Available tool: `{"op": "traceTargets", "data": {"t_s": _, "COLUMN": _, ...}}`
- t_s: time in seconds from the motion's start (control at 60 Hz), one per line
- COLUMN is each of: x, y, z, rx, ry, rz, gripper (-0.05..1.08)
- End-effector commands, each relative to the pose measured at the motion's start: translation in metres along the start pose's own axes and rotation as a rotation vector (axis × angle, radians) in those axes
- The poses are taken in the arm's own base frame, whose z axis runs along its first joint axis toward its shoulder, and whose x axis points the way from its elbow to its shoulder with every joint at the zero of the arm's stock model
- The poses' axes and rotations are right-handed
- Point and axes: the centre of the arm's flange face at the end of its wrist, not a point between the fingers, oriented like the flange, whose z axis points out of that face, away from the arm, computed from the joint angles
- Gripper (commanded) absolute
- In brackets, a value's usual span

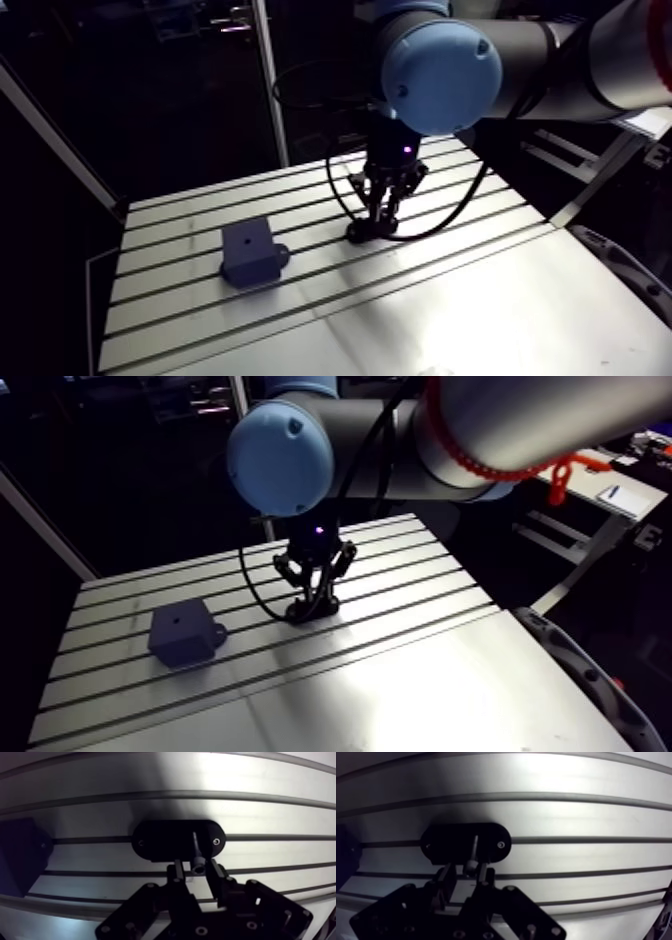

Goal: Pick up the M10 bolt and insert it into the hole until fully seated.

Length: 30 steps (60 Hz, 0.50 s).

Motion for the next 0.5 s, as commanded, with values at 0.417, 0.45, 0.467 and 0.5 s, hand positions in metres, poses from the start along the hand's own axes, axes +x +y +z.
{"op": "traceTargets", "data": {"t_s": 0.417, "x": -0.0007, "y": -0.0004, "z": 0.0001, "rx": -0.013, "ry": -0.003, "rz": 0.003, "gripper": 0.62}}
{"op": "traceTargets", "data": {"t_s": 0.45, "x": -0.0010, "y": -0.0013, "z": 0.0006, "rx": -0.013, "ry": -0.004, "rz": 0.001, "gripper": 0.63}}
{"op": "traceTargets", "data": {"t_s": 0.467, "x": -0.0010, "y": -0.0013, "z": 0.0006, "rx": -0.013, "ry": -0.004, "rz": 0.001, "gripper": 0.63}}
{"op": "traceTargets", "data": {"t_s": 0.5, "x": -0.0010, "y": -0.0014, "z": 0.0007, "rx": -0.013, "ry": -0.004, "rz": 0.001, "gripper": 0.63}}
